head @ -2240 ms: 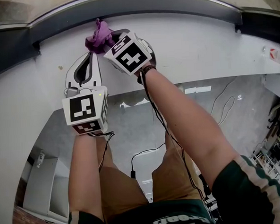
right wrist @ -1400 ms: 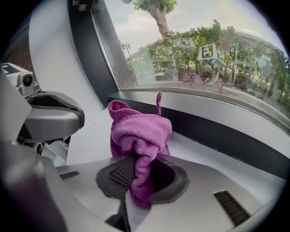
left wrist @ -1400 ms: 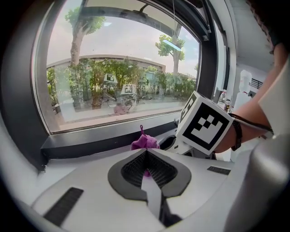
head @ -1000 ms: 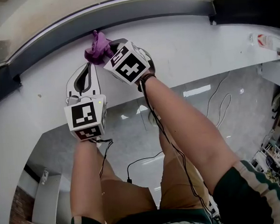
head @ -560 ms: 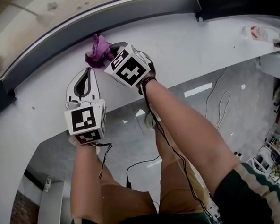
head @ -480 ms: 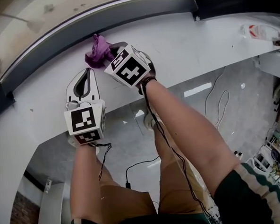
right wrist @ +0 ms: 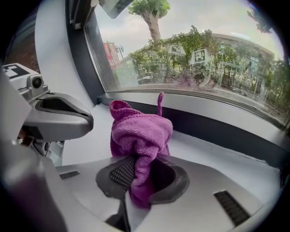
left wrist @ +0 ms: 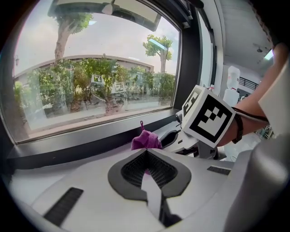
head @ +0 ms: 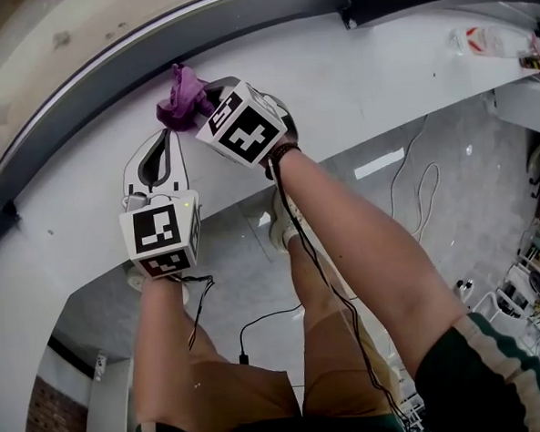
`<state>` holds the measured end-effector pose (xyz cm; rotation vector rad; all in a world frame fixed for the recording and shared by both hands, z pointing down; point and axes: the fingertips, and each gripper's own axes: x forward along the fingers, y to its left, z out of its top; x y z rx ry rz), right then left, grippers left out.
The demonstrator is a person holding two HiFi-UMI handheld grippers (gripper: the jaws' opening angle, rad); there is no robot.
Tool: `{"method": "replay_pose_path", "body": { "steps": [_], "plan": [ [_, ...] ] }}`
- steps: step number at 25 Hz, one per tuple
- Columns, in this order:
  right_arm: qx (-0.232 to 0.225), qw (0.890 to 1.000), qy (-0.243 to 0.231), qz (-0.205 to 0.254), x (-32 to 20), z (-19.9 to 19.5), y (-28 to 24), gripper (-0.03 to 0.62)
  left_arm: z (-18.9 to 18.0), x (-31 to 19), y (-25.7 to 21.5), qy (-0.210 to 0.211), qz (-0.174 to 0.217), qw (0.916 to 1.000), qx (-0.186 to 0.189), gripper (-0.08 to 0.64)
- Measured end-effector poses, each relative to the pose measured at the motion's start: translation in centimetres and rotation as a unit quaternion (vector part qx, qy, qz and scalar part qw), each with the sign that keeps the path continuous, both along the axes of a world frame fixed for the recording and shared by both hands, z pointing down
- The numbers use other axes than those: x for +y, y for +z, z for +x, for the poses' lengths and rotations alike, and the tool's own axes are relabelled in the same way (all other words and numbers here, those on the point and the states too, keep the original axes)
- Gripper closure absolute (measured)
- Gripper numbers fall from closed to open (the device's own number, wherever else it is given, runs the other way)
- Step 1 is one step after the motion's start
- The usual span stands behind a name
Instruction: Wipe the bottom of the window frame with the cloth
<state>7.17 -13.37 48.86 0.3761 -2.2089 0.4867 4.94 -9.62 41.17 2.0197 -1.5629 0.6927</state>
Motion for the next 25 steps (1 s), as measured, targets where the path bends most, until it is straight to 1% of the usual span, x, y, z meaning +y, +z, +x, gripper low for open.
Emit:
{"method": "replay_pose_path", "body": {
  "steps": [11,20,25],
  "plan": [
    [0.007,1.0,0.002,0.007,-1.5,3.7,-0.1,0.508,3.3,-1.8,0.6,0.02,0.001,0.9998,0.006,0.551],
    [0.011,1.0,0.019,0.014,-3.4,7.6,0.1,0.508,6.5,-4.0,1.2,0.037,0.006,0.9993,0.008,0.551],
    [0.009,0.999,0.039,0.008,-4.6,10.5,0.4,0.508,9.2,-5.3,1.6,0.049,0.006,0.9987,0.009,0.551]
  ]
}}
